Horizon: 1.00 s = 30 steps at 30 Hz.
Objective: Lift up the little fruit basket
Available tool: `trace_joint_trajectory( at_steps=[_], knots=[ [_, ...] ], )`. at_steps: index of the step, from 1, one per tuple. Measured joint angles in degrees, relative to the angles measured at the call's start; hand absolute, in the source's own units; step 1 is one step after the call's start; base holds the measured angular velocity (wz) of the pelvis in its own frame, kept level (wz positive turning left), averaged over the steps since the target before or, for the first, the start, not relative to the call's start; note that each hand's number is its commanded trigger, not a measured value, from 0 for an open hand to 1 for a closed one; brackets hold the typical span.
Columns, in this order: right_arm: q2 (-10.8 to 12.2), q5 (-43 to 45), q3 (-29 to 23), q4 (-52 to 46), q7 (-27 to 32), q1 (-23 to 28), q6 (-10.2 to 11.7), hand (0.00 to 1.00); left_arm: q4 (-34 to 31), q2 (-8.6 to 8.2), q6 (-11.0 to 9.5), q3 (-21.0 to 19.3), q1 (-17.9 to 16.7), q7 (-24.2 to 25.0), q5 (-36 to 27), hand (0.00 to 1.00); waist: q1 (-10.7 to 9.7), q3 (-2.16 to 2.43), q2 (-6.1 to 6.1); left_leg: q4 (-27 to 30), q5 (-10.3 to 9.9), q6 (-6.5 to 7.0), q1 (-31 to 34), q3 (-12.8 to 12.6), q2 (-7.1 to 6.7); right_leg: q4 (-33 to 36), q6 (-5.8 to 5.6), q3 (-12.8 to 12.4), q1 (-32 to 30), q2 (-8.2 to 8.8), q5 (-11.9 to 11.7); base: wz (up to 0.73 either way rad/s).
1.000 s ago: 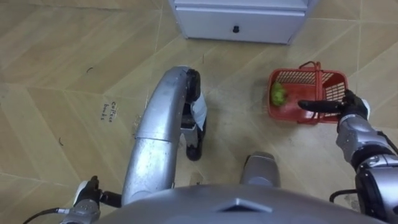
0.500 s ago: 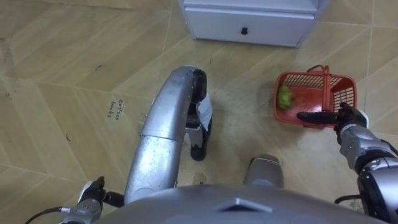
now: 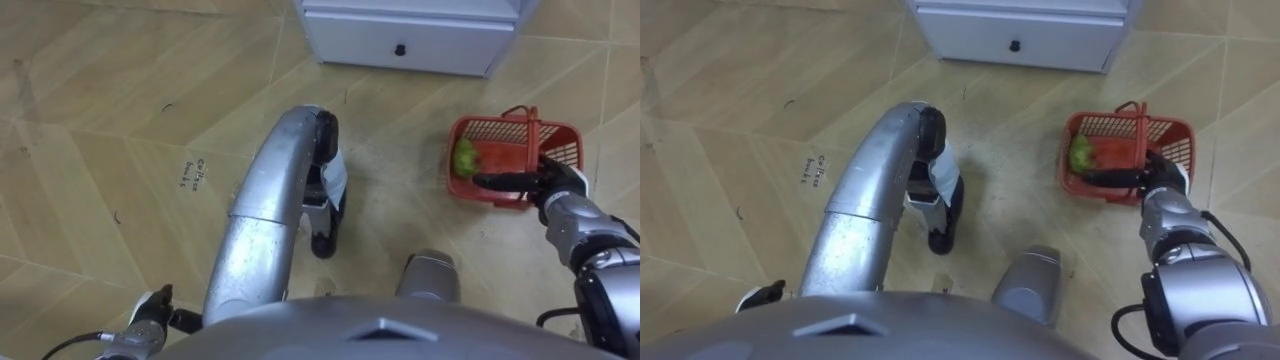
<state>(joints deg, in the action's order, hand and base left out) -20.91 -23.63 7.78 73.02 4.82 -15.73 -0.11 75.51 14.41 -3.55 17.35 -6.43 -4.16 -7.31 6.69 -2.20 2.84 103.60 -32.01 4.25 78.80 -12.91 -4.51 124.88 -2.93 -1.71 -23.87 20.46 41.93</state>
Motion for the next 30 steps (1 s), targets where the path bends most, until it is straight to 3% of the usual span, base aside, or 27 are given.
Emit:
trace_joint_trajectory(
  at_steps=[15, 23, 30],
  knots=[
    [0.11, 0.37, 0.09, -1.31, 0.05, -0.03, -0.02, 1.00, -0.04, -0.02, -0.12, 1.01, -0.09, 0.65, -0.11, 0.00, 0.01, -0.02, 0.02, 0.01, 0.02, -0.04, 0.00, 0.04, 0.05, 0.01, -0.08, -0.74, -0.07, -0.52, -0.01, 0.00],
    [0.12, 0.38, 0.09, -1.46, 0.04, -0.03, -0.02, 1.00, -0.04, -0.04, -0.10, 1.00, -0.40, 0.65, -0.07, 0.00, 0.02, -0.30, 0.53, -0.02, 0.03, -0.06, -0.05, 0.04, -0.08, -0.06, -0.09, -0.75, 0.03, -0.13, -0.01, 0.00],
    [0.60, 0.42, 0.07, -1.39, 0.61, -0.04, -0.05, 1.00, -0.09, -1.07, -0.04, 0.92, -0.29, 0.33, 0.04, 0.00, 0.05, -0.37, 0.64, 0.34, 0.03, -0.05, -0.10, 0.44, -0.22, -0.04, -0.09, -0.36, 0.62, -0.47, -0.01, 0.00]
  ],
)
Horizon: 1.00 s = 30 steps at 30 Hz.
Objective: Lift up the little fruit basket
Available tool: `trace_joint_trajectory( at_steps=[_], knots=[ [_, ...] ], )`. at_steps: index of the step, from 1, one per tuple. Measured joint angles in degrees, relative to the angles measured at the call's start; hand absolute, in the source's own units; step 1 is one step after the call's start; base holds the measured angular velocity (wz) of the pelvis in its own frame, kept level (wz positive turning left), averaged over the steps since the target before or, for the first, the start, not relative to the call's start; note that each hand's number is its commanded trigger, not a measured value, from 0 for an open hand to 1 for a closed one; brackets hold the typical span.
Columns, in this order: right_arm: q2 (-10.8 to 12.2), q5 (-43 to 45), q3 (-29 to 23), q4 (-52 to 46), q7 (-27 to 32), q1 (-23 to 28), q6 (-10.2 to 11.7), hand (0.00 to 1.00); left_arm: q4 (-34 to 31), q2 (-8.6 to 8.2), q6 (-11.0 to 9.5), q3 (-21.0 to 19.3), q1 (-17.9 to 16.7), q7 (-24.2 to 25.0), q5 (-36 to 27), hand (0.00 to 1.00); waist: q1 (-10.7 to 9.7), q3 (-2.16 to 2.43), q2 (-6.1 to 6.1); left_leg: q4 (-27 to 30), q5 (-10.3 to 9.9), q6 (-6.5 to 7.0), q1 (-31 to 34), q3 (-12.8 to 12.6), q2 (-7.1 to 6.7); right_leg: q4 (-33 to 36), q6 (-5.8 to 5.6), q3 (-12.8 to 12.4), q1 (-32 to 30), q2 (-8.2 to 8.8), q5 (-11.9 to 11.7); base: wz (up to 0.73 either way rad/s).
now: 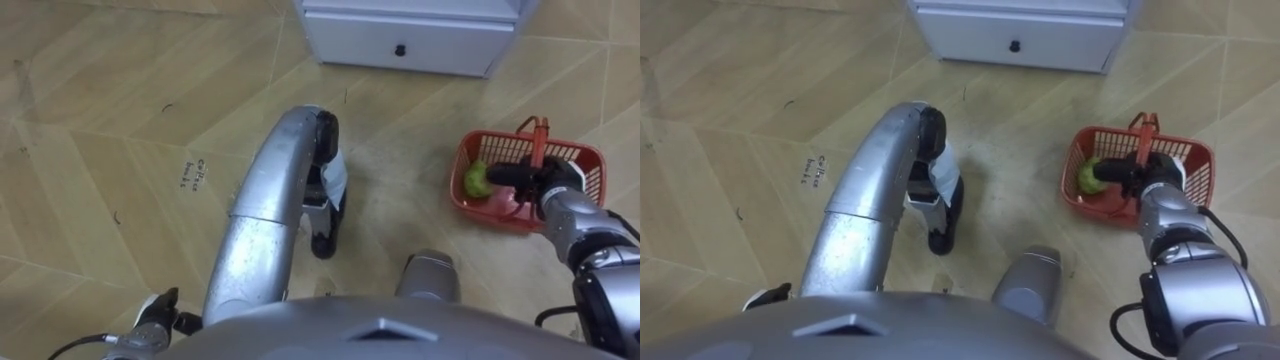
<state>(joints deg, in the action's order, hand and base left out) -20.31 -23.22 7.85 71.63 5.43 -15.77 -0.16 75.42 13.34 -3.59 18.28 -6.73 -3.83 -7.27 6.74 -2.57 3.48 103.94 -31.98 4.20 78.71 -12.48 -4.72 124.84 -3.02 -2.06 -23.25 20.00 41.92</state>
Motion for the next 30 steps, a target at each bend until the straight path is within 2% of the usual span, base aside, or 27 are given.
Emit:
trace_joint_trajectory(
  at_steps=[7, 9, 11, 13, 16, 20, 22, 25, 26, 27, 28, 30],
  knots=[
    [0.46, 0.03, 0.00, -0.08, 0.98, 0.00, 0.03, 1.00, -0.06, -0.18, 0.29, -0.11, 3.11, -0.58, 0.01, 0.00, 0.18, -0.65, 1.47, 0.24, 0.01, 0.00, -0.21, 0.27, -0.12, -0.04, 0.00, 0.22, 0.56, -0.20, 0.00, 0.00],
    [0.75, -0.08, 0.00, -0.76, 1.43, 0.00, 0.00, 1.00, -0.06, -0.28, 0.54, -0.11, 4.43, -0.63, 0.00, 0.00, -0.21, -0.90, 2.00, 0.45, 0.01, 0.00, -0.21, 0.61, -0.47, -0.17, 0.01, 0.49, 0.98, -0.31, 0.00, 0.00],
    [0.82, -0.38, 0.01, -1.36, 1.61, 0.00, 0.00, 1.00, -0.06, -0.59, 0.67, -0.10, 5.34, -0.63, -0.02, 0.00, -0.22, -0.96, 2.11, 0.91, 0.00, 0.01, -0.21, 1.23, -0.78, -0.26, 0.01, 0.68, 1.42, -0.69, 0.00, -0.02],
    [1.02, -0.48, 0.07, -2.64, 1.96, 0.00, 0.00, 1.00, -0.06, -0.86, 0.87, -0.12, 6.07, -0.62, 0.03, 0.00, -0.30, -0.87, 1.97, 1.50, -0.01, -0.01, -0.32, 1.92, -1.11, -0.25, 0.03, 0.68, 2.33, -1.14, -0.01, -0.07],
    [1.71, -0.55, 0.01, -3.12, 2.00, -0.10, 0.00, 1.00, 0.01, -0.92, 1.18, -0.40, 7.96, -0.63, 0.05, 0.00, -0.60, -0.91, 2.43, 2.16, -0.37, 0.50, -1.14, 2.34, -1.71, -0.47, 0.04, 1.02, 3.74, -1.23, -0.02, 0.01],
    [2.88, 1.31, -0.06, -4.19, 1.96, -0.09, -0.74, 1.00, 0.11, -0.82, 1.14, -3.62, 9.67, -0.88, 0.15, 0.00, -1.34, -0.34, 3.28, 2.80, -0.96, 1.54, -1.37, 2.73, -2.02, -1.45, 0.04, 1.02, 4.82, -2.13, -0.02, 0.00],
    [3.04, 1.31, -0.12, -5.62, 1.98, -0.09, -0.94, 1.00, 0.19, -0.82, 1.11, -4.56, 9.92, -1.03, 0.08, 0.00, -1.81, -0.28, 3.24, 2.67, -1.22, 2.06, -1.42, 2.91, -1.95, -2.71, 0.03, 1.02, 4.85, -2.73, -0.01, -0.02],
    [2.96, 1.30, -0.24, -7.48, 2.08, -0.11, -0.99, 1.00, 0.05, -0.82, 1.09, -5.22, 10.16, -1.11, 0.09, 0.00, -1.75, -0.21, 2.93, 0.92, -1.69, 3.16, -2.09, 3.06, -1.04, -6.75, 0.00, 0.48, 4.09, -3.86, 0.00, -0.15],
    [3.01, 1.20, -0.10, -7.88, 2.03, -0.42, -0.99, 1.00, 0.05, -0.85, 1.10, -5.23, 10.18, -1.20, 0.04, 0.00, -1.48, -0.16, 2.70, -1.19, -1.68, 3.37, -2.91, 3.21, -0.50, -10.01, -0.03, -0.22, 3.38, -4.58, 0.01, -0.40],
    [2.95, 1.15, -0.05, -7.89, 2.02, -1.28, -1.06, 1.00, 0.07, -1.15, 1.14, -5.29, 10.01, -1.26, 0.03, 0.00, -1.11, -0.17, 1.79, -3.71, -1.51, 3.69, -4.14, 3.43, 0.34, -14.18, -0.22, -0.64, 2.95, -5.29, 0.11, -0.43],
    [2.88, 1.35, -0.05, -8.17, 2.05, -1.48, -1.14, 1.00, -0.05, -1.30, 1.19, -5.40, 9.79, -1.27, 0.15, 0.00, -1.01, -0.05, 1.42, -5.35, -1.37, 3.85, -4.76, 3.47, 0.60, -16.64, -0.31, -0.75, 2.76, -5.34, 0.15, -0.58],
    [2.91, 1.86, -0.08, -10.59, 2.05, -1.55, -1.39, 1.00, -0.27, -1.29, 1.23, -7.23, 8.65, -1.37, 0.50, 0.00, -0.12, 0.21, 0.98, -13.38, -0.34, 4.01, -8.46, 2.85, 1.76, -28.70, -0.95, -0.88, 2.76, -4.76, -0.16, -0.59]
  ],
)
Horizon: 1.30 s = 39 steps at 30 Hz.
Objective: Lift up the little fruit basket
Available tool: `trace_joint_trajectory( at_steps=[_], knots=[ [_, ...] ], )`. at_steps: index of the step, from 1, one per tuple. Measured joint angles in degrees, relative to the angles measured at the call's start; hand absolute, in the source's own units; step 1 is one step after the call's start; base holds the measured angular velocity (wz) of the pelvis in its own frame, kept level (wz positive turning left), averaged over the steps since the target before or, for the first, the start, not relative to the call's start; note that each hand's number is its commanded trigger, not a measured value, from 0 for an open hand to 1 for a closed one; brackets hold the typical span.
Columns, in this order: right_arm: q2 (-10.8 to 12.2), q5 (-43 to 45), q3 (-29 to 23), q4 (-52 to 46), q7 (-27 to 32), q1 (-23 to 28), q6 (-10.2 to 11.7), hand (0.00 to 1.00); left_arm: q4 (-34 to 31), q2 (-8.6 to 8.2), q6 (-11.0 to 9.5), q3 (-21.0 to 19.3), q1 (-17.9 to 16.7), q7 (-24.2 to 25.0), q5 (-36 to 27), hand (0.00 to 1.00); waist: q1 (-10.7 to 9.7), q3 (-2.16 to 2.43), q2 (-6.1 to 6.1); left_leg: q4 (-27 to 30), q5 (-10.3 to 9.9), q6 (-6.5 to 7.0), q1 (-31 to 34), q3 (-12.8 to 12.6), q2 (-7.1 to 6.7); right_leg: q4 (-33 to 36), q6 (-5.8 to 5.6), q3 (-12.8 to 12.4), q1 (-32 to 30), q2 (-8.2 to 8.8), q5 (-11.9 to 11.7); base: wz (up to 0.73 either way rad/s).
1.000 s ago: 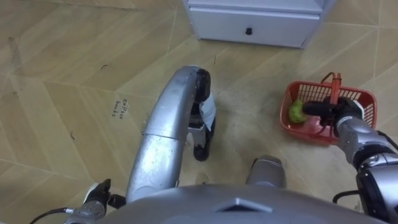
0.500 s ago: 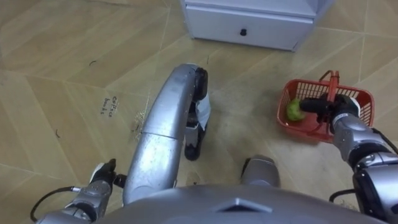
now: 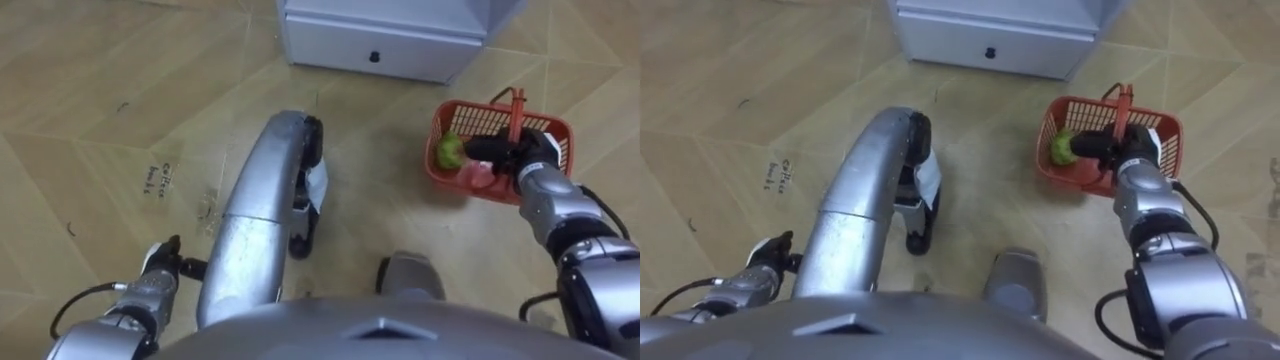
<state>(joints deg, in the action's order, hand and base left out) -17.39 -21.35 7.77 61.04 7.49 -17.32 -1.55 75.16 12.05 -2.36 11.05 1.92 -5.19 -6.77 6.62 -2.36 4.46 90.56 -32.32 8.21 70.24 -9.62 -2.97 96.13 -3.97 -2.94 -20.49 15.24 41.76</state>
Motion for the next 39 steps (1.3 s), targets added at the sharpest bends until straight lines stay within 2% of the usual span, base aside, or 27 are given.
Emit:
trace_joint_trajectory(
  at_steps=[1, 2, 3, 4, 5, 6, 7, 8, 9, 10, 11, 12, 13, 15, 16, 17, 18, 19, 20, 21, 22, 23, 24, 27, 30, 35, 39],
  knots=[
    [0.04, 0.01, 0.00, -0.71, 0.01, 0.00, -0.18, 1.00, 0.07, 0.06, -0.01, -0.66, -0.27, -0.21, -0.06, 0.00, 0.12, -0.02, 0.10, -2.42, 0.36, 0.15, -1.30, -0.39, 0.17, -3.59, -0.75, 0.28, 0.44, 0.35, -0.43, -0.46],
    [0.04, 0.20, -0.14, -2.04, 0.11, 0.03, -0.51, 1.00, 0.13, -0.05, -0.01, -2.17, -0.71, -0.73, -0.12, 0.00, -0.07, 0.05, 0.39, -7.04, 1.11, 0.45, -4.10, -1.17, 0.04, -9.80, -1.94, 0.61, 1.45, 0.94, -2.42, -0.37],
    [0.08, 0.47, -0.18, -3.82, 0.57, 0.47, -0.53, 1.00, 0.12, -0.03, -0.04, -3.54, -1.37, -0.98, -0.28, 0.00, -0.18, 0.07, 0.33, -11.66, 1.84, 0.79, -7.21, -1.65, -0.05, -15.40, -1.74, 0.52, 2.54, 0.81, -6.22, -0.34],
    [0.17, 0.98, -0.18, -4.21, 0.75, 0.54, -0.53, 1.00, 0.01, -0.01, -0.11, -4.00, -1.67, -1.19, -0.31, 0.00, -0.26, 0.08, 0.33, -14.00, 2.19, 0.86, -9.00, -1.83, -0.09, -17.61, -1.58, 0.52, 2.88, 0.85, -9.23, -0.34],
    [0.42, 2.49, -0.12, -4.93, 1.44, 0.77, -0.53, 1.00, -0.51, 0.02, -0.09, -4.18, -2.27, -2.10, -0.16, 0.00, -0.03, 0.08, 0.33, -18.86, 2.96, 1.01, -12.96, -2.06, -0.10, -21.23, -0.97, 0.69, 3.35, 0.89, -16.30, -0.37],
    [0.61, 4.03, -0.19, -5.72, 2.13, 1.32, -0.46, 1.00, -1.67, 0.11, -0.16, -4.22, -3.03, -3.09, 0.23, 0.00, 0.06, 0.11, 0.39, -24.11, 3.88, 1.01, -17.15, -2.06, -0.11, -24.58, -1.00, 0.83, 3.73, 0.88, -24.24, -0.38],
    [0.72, 4.43, -0.27, -6.02, 2.41, 1.58, -0.40, 1.00, -2.21, 0.14, -0.22, -4.24, -3.22, -3.49, 0.37, 0.00, 0.19, 0.16, 0.42, -26.71, 4.39, 0.89, -19.18, -1.92, -0.07, -25.82, -1.02, 1.08, 3.73, 0.79, -27.25, -0.41],
    [1.53, 5.40, -0.72, -6.71, 2.99, 2.20, -0.35, 1.00, -2.23, 0.31, -0.49, -4.29, -3.30, -4.43, 0.74, 0.00, 0.31, 0.18, 0.34, -31.89, 5.66, 0.38, -23.30, -1.35, 0.36, -26.64, -1.25, 2.14, 2.37, 0.24, -27.49, -0.41],
    [2.11, 6.86, -0.73, -8.47, 3.44, 2.96, -0.27, 1.00, -2.21, 0.25, -0.61, -4.32, -3.31, -5.47, 0.77, 0.00, 0.16, 0.32, 0.12, -37.31, 7.21, -0.03, -27.60, -0.96, 0.72, -26.25, -1.34, 3.68, 0.19, -0.69, -25.53, -0.40],
    [2.21, 7.35, -0.69, -9.33, 3.50, 3.66, -0.21, 1.00, -2.21, 0.12, -0.64, -4.30, -3.38, -5.89, 0.85, 0.00, 0.21, 0.50, -0.12, -40.06, 8.04, -0.36, -29.99, -0.79, 0.92, -26.73, -1.13, 4.66, -0.81, -1.05, -24.20, -0.31],
    [2.23, 7.73, -0.66, -10.24, 3.58, 5.29, 0.11, 1.00, -2.24, -0.05, -0.70, -4.28, -3.61, -6.08, 0.77, 0.00, 0.22, 0.90, -0.71, -44.93, 9.48, -0.91, -34.41, -0.12, 1.39, -29.83, -1.11, 6.70, -2.06, -1.60, -21.64, -0.20],
    [2.22, 8.00, -0.64, -11.17, 3.77, 6.98, 0.35, 1.00, -2.43, -0.04, -0.88, -4.22, -3.93, -6.91, 0.65, 0.00, 0.13, 1.19, -0.92, -49.11, 10.97, -1.42, -38.52, 0.34, 1.66, -34.51, -1.15, 8.19, -2.50, -1.45, -20.11, -0.13],
    [2.24, 8.21, -0.65, -11.59, 3.94, 7.72, 0.46, 1.00, -2.51, -0.02, -0.96, -4.16, -4.04, -7.35, 0.47, 0.00, 0.02, 1.22, -0.99, -50.69, 11.45, -1.57, -40.33, 0.40, 1.93, -37.27, -1.15, 8.81, -2.51, -1.44, -19.84, -0.04],
    [2.49, 9.97, -0.64, -13.87, 4.63, 10.33, 0.86, 1.00, -4.18, 0.22, -1.45, -4.21, -5.23, -9.16, -0.31, 0.00, -0.01, 1.61, -0.39, -55.31, 12.59, -2.99, -45.68, 0.52, 2.83, -53.42, -0.93, 11.75, -2.39, -1.37, -20.59, -0.05],
    [2.50, 10.59, -0.65, -14.68, 4.80, 10.80, 0.96, 1.00, -4.78, 0.20, -1.70, -4.24, -5.71, -9.54, -0.33, 0.00, 0.01, 1.66, -0.13, -55.57, 12.71, -3.20, -46.36, 0.48, 2.91, -57.94, -0.78, 12.47, -2.27, -1.69, -21.95, -0.05],
    [2.48, 11.06, -0.69, -15.67, 5.45, 11.33, 1.41, 1.00, -5.75, -0.10, -1.85, -4.31, -6.51, -9.90, -0.31, 0.00, 0.07, 1.70, -0.22, -55.55, 12.94, -3.76, -47.65, 0.75, 3.51, -62.26, -1.77, 12.66, -1.08, -2.92, -22.70, -0.21],
    [2.76, 11.05, -0.61, -16.64, 6.03, 11.33, 1.42, 1.00, -6.81, -0.28, -1.88, -4.60, -7.85, -9.99, 0.06, 0.00, 0.41, 1.82, -0.53, -56.74, 14.07, -5.62, -49.21, 1.14, 4.30, -65.82, -0.74, 13.19, 1.76, -4.65, -24.60, -0.22],
    [3.00, 11.03, -0.60, -17.36, 6.28, 11.37, 1.53, 1.00, -7.08, -0.29, -1.88, -4.99, -8.46, -9.99, 0.28, 0.00, 0.26, 1.85, -0.79, -56.64, 14.74, -6.33, -49.40, 1.55, 4.72, -68.43, -0.33, 13.12, 3.56, -5.37, -25.63, -0.15],
    [3.80, 10.65, -0.64, -17.92, 6.75, 11.50, 2.17, 1.00, -7.02, -0.21, -1.81, -6.84, -9.34, -10.04, 0.88, 0.00, -0.17, 1.17, 0.00, -55.70, 15.79, -6.81, -48.83, 1.99, 5.21, -72.66, 0.08, 12.80, 7.07, -6.33, -27.03, 0.25],
    [3.88, 10.31, -1.02, -18.54, 6.99, 12.23, 2.93, 1.00, -7.13, -0.37, -1.62, -7.70, -10.15, -10.02, 1.91, 0.00, -0.80, 1.39, 0.31, -61.61, 16.67, -6.76, -48.72, 2.97, 4.04, -75.01, 0.03, 10.95, 9.33, -6.60, -27.60, 0.43],
    [3.66, 10.31, -1.64, -19.02, 7.00, 12.49, 3.12, 1.00, -7.30, -0.57, -1.44, -7.70, -10.42, -9.88, 2.54, 0.00, -1.09, 1.67, -0.28, -65.23, 19.41, -6.50, -48.28, 3.66, 3.91, -75.60, -0.17, 10.48, 9.99, -6.87, -27.47, 0.32],
    [4.15, 10.44, -3.02, -19.77, 7.11, 12.63, 3.13, 1.00, -7.90, -0.70, -1.05, -8.32, -11.15, -9.59, 3.39, 0.00, -0.67, 1.60, 0.54, -66.05, 22.55, -5.81, -48.86, 2.69, 3.99, -75.87, -0.48, 10.92, 10.42, -6.69, -27.15, 0.09],
    [4.14, 10.59, -3.09, -23.33, 7.01, 13.82, 3.13, 1.00, -8.66, -1.23, -0.14, -9.30, -12.24, -9.53, 4.19, 0.00, -0.30, 1.60, 0.86, -67.09, 22.72, -5.64, -49.96, 1.82, 3.94, -77.36, -0.59, 11.76, 11.52, -6.70, -27.48, -0.04],
    [4.13, 11.10, -3.12, -31.60, 6.17, 16.38, 3.27, 1.00, -9.78, -2.38, 2.43, -10.93, -14.27, -9.20, 5.25, 0.00, -0.30, 1.55, 1.09, -67.31, 22.70, -5.66, -52.25, 1.91, 3.37, -80.62, -0.85, 14.48, 14.94, -6.72, -27.85, 0.00],
    [4.13, 11.56, -3.05, -37.18, 5.83, 17.99, 3.33, 1.00, -11.05, -2.39, 3.22, -11.17, -14.67, -8.83, 5.25, 0.00, -0.16, 1.38, 0.83, -68.46, 22.59, -5.86, -54.78, 1.84, 3.52, -81.42, -0.76, 15.21, 17.61, -7.27, -27.91, 0.07],
    [4.13, 12.96, -2.89, -41.21, 4.59, 18.01, 3.31, 1.00, -11.02, -2.68, 3.36, -12.36, -14.67, -7.50, 5.29, 0.00, 0.18, 1.51, 0.54, -70.65, 22.93, -6.87, -56.53, 1.82, 4.27, -81.12, 0.09, 15.64, 18.17, -8.03, -28.25, -0.03],
    [3.80, 12.92, -2.26, -46.56, 3.54, 18.03, 3.14, 1.00, -10.75, -2.56, 4.68, -13.14, -15.94, -6.63, 5.31, 0.00, 0.47, 1.58, 0.57, -71.40, 23.35, -7.42, -57.33, 1.88, 4.45, -80.97, 0.45, 16.16, 18.56, -8.47, -28.46, -0.04]
  ],
)
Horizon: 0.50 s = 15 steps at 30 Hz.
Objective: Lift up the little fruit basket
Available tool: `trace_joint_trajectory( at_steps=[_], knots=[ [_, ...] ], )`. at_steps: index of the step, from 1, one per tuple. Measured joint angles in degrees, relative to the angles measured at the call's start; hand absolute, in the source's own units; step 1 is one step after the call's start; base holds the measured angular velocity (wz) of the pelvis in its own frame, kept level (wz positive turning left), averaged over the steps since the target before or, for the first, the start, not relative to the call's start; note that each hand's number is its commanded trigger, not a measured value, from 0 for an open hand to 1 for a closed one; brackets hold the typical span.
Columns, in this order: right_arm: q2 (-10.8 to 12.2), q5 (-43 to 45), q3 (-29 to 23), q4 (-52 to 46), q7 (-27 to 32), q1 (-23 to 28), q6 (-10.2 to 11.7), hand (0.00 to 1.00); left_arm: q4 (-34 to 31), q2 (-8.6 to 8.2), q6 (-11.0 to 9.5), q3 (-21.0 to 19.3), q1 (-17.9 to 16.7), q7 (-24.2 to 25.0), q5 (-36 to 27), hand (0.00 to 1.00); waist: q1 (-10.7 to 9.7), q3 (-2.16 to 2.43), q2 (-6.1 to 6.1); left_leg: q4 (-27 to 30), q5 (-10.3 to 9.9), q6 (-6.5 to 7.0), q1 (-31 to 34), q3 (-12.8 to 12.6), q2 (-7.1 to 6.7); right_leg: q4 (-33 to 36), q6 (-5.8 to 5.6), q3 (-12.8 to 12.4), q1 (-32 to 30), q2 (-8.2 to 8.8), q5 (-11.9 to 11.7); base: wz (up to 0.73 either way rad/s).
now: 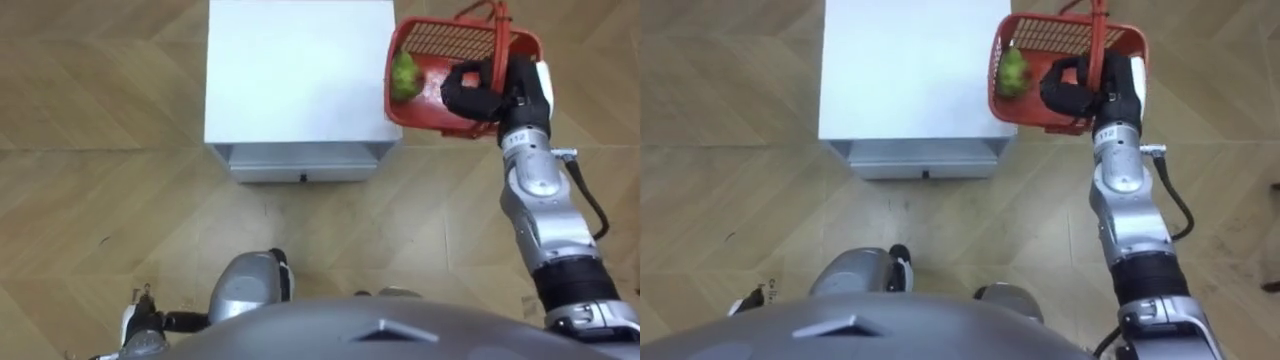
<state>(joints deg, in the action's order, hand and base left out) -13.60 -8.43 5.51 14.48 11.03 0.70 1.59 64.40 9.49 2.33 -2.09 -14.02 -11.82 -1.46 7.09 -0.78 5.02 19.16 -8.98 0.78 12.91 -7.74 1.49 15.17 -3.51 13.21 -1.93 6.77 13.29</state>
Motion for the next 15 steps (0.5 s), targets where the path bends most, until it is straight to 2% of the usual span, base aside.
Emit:
trace_joint_trajectory(
  at_steps=[3, 9, 13, 15],
  knots=[
    [0.04, 0.52, 0.18, -1.62, 0.00, -0.02, 0.00, 1.00, 0.00, 0.00, 1.30, -0.04, -0.42, 0.49, 1.80, 0.00, 1.16, 0.10, 0.07, -0.50, 0.38, -0.11, -0.78, 0.13, 0.05, -0.06, 0.10, 1.37, 0.74, 0.06, -0.05, 0.06],
    [0.08, 1.46, 0.88, -1.72, -0.92, -0.96, -0.55, 1.00, -0.26, -0.05, 2.57, -0.12, -1.22, 1.89, 4.16, 0.00, 3.75, 0.45, 0.44, -1.12, 0.74, -0.40, -1.82, 0.77, -0.13, -0.38, 0.11, 2.64, 1.74, 0.12, -0.04, 0.05],
    [0.07, 1.48, 1.32, -1.61, -2.68, -2.11, -1.16, 1.00, -0.27, -0.49, 2.66, -0.22, -1.57, 4.03, 6.29, 0.00, 4.59, 0.39, 0.50, -1.46, 0.79, -0.44, -2.51, 1.38, -0.33, -0.56, 0.11, 2.80, 2.59, 0.15, -0.04, 0.05],
    [0.05, 0.81, 1.87, -1.49, -3.42, -3.27, -1.16, 1.00, -0.40, -0.71, 2.59, -0.25, -1.99, 4.44, 7.42, 0.00, 4.84, 0.25, 0.68, -1.81, 0.77, -0.46, -2.86, 1.79, -0.41, -0.54, 0.09, 4.19, 3.08, 0.33, -0.03, 0.07]
  ],
)
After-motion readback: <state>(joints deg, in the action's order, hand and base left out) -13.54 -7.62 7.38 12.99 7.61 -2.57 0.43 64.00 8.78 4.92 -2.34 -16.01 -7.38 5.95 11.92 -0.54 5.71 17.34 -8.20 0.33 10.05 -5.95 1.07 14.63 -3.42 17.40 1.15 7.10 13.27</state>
